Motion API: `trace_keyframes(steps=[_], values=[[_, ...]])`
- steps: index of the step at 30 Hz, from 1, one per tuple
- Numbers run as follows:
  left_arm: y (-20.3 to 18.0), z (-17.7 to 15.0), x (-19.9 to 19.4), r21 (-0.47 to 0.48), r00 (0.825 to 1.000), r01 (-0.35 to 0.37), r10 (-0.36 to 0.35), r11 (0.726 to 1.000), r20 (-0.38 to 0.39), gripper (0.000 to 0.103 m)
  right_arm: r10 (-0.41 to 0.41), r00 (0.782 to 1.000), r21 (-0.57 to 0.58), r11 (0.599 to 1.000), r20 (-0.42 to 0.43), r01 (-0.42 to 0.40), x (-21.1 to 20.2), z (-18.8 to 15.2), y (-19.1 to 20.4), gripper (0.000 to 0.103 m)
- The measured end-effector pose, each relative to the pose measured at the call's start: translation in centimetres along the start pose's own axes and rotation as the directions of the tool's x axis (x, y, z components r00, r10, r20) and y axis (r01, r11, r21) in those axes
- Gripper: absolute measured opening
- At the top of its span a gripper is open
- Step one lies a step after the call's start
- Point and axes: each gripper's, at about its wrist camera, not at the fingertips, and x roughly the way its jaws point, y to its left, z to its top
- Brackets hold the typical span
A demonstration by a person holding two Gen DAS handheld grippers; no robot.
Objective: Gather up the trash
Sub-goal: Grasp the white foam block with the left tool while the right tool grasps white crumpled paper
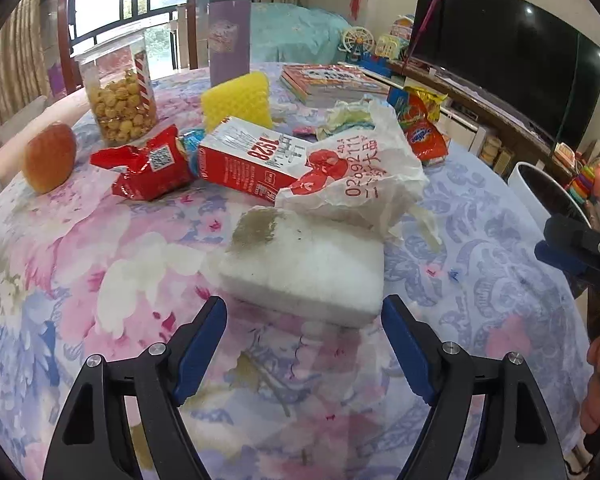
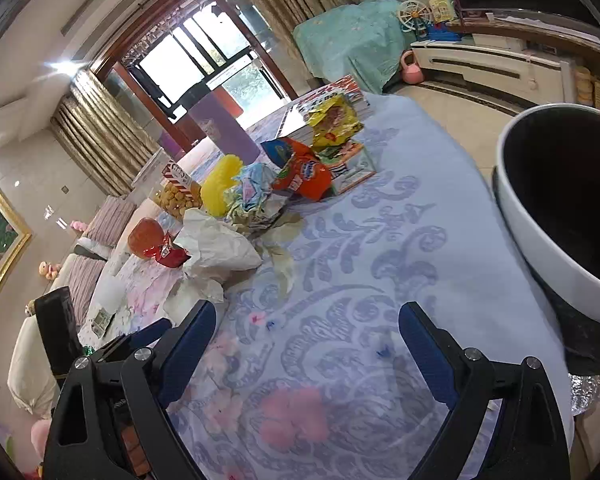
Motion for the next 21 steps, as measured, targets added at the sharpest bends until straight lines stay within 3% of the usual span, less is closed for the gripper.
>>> trace_keyframes(steps=[6,10,15,21], values=[[1.0,0.6,0.4,-0.003,0.997,0.078,-0.078,0.997,0.019,0.042,0.029,1.0,-0.019,0.999,-0.006,-0.029,1.1,0.7,1.2,0.094],[1.6,-0.1,-0.3,0.06,0.998,0.057,-0.059,0.997,0.036,0.027,0.068,0.998,-0.05,0.996,-0.018,-0.069,2.3,0.9,2.9,0.094],[3.3,-1.4,-1.9,0.067,0.999,0.014,-0.017,0.998,0.048,0.026,0.114,0.992,-0.092,0.989,-0.052,-0.118,4.6,1.2,5.2,0.094],[6.6,-2.8,-3.2,-0.055,1.0,0.0,0.002,0.998,0.028,0.027,0.129,0.986,-0.114,0.983,-0.107,-0.141,7.6,1.2,6.6,0.093]])
